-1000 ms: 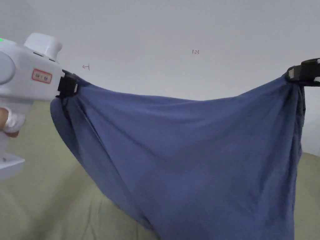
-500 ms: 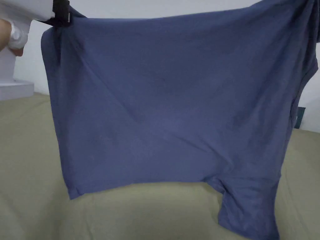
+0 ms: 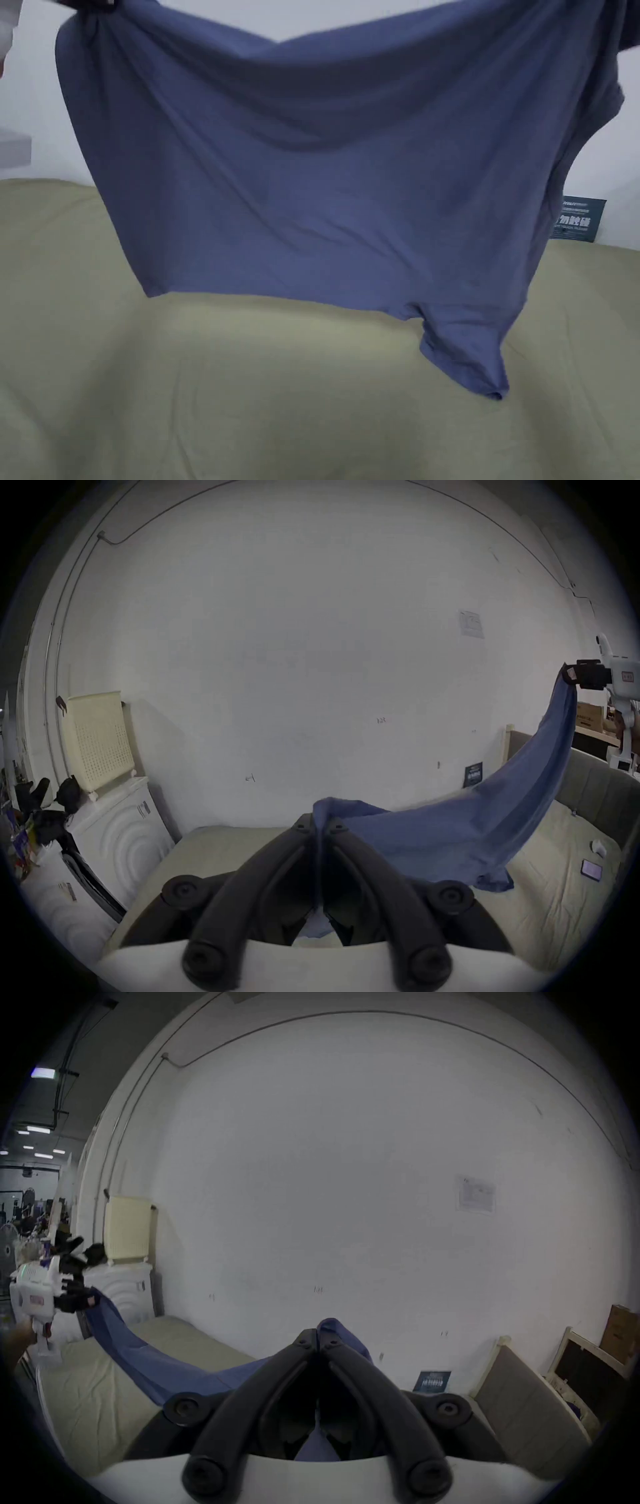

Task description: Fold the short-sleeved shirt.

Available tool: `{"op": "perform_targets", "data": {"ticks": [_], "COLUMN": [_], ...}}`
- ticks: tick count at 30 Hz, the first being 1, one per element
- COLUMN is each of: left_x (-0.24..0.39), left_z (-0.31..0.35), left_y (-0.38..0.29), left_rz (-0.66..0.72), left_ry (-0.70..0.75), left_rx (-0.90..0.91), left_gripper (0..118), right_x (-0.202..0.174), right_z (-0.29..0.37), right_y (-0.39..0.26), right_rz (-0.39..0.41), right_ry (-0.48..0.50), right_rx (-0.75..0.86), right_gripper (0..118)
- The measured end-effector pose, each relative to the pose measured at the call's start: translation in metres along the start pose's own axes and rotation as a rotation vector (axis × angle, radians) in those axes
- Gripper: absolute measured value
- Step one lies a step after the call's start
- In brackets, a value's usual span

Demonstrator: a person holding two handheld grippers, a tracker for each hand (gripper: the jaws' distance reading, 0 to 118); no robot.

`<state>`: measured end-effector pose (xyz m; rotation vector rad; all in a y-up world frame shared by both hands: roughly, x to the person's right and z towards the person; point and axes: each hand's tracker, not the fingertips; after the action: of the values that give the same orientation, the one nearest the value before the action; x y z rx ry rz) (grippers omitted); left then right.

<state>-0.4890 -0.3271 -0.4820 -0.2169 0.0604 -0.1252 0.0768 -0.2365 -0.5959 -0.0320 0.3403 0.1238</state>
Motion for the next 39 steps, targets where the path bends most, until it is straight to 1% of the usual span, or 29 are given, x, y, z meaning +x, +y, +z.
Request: {"op": "perform_targets", "data": {"ticks": [2, 4, 6, 7, 8, 9, 11, 13, 15, 17, 18, 19, 21, 24, 25, 27, 28, 29, 30, 31, 32, 33, 35, 36, 37, 39], "left_x": [0.006, 0.011, 0.016, 0.019, 0.021, 0.022, 0.026, 0.030, 0.031, 0.033, 0.033, 0.033, 0.032, 0.033, 0.034, 0.036, 0.038, 0.039, 0.038, 0.038, 0.037, 0.036, 0.036, 0.036, 0.035, 0.036], "left_z": [0.011, 0.020, 0.029, 0.036, 0.043, 0.052, 0.072, 0.097, 0.120, 0.148, 0.160, 0.173, 0.194, 0.220, 0.227, 0.240, 0.248, 0.254, 0.256, 0.260, 0.263, 0.263, 0.264, 0.264, 0.263, 0.261], "left_y": [-0.023, -0.047, -0.077, -0.092, -0.109, -0.120, -0.149, -0.173, -0.192, -0.215, -0.225, -0.237, -0.256, -0.291, -0.303, -0.326, -0.338, -0.348, -0.356, -0.364, -0.372, -0.377, -0.386, -0.389, -0.394, -0.402], "left_rz": [0.001, -0.001, 0.026, 0.042, 0.063, 0.069, 0.085, 0.066, 0.056, 0.068, 0.076, 0.105, 0.120, 0.155, 0.171, 0.168, 0.163, 0.163, 0.172, 0.185, 0.200, 0.199, 0.172, 0.167, 0.169, 0.175], "left_ry": [-0.029, -0.045, -0.053, -0.039, -0.050, -0.060, -0.092, -0.102, -0.128, -0.125, -0.124, -0.127, -0.136, -0.155, -0.169, -0.184, -0.181, -0.184, -0.204, -0.205, -0.219, -0.226, -0.235, -0.236, -0.240, -0.247], "left_rx": [-0.031, -0.055, -0.084, -0.101, -0.103, -0.115, -0.150, -0.156, -0.195, -0.210, -0.209, -0.215, -0.237, -0.282, -0.311, -0.328, -0.327, -0.329, -0.343, -0.358, -0.373, -0.381, -0.416, -0.423, -0.433, -0.450], "left_gripper": [3, 3, 3, 3, 3, 3, 3, 3, 3, 3, 3, 3, 3, 3, 3, 3, 3, 3, 3, 3, 3, 3, 3, 3, 3, 4], "right_x": [-0.005, -0.009, -0.014, -0.014, -0.015, -0.016, -0.029, -0.031, -0.033, -0.037, -0.039, -0.043, -0.049, -0.056, -0.058, -0.065, -0.070, -0.074, -0.075, -0.075, -0.074, -0.073, -0.067, -0.068, -0.070, -0.069], "right_z": [0.011, 0.024, 0.038, 0.046, 0.055, 0.064, 0.095, 0.122, 0.153, 0.185, 0.198, 0.212, 0.235, 0.265, 0.274, 0.296, 0.305, 0.312, 0.317, 0.321, 0.325, 0.329, 0.335, 0.336, 0.337, 0.338], "right_y": [-0.024, -0.050, -0.078, -0.092, -0.106, -0.116, -0.134, -0.152, -0.168, -0.187, -0.195, -0.205, -0.227, -0.263, -0.277, -0.305, -0.316, -0.326, -0.335, -0.346, -0.357, -0.366, -0.391, -0.399, -0.408, -0.424], "right_rz": [-0.018, -0.014, -0.014, -0.033, -0.046, -0.056, -0.057, -0.062, -0.093, -0.129, -0.131, -0.127, -0.124, -0.155, -0.184, -0.186, -0.185, -0.177, -0.196, -0.229, -0.272, -0.299, -0.311, -0.301, -0.276, -0.312], "right_ry": [0.019, 0.052, 0.069, 0.092, 0.078, 0.089, 0.089, 0.092, 0.102, 0.103, 0.109, 0.102, 0.092, 0.086, 0.066, 0.059, 0.057, 0.038, 0.015, 0.022, 0.004, -0.003, -0.017, -0.018, -0.040, -0.046], "right_rx": [-0.051, -0.094, -0.138, -0.154, -0.162, -0.190, -0.191, -0.198, -0.205, -0.204, -0.206, -0.212, -0.239, -0.270, -0.284, -0.245, -0.251, -0.276, -0.318, -0.362, -0.395, -0.420, -0.466, -0.491, -0.522, -0.556], "right_gripper": [0, 0, 0, 0, 0, 0, 0, 0, 0, 0, 0, 0, 0, 0, 0, 0, 0, 0, 0, 0, 0, 0, 0, 0, 0, 0]}}
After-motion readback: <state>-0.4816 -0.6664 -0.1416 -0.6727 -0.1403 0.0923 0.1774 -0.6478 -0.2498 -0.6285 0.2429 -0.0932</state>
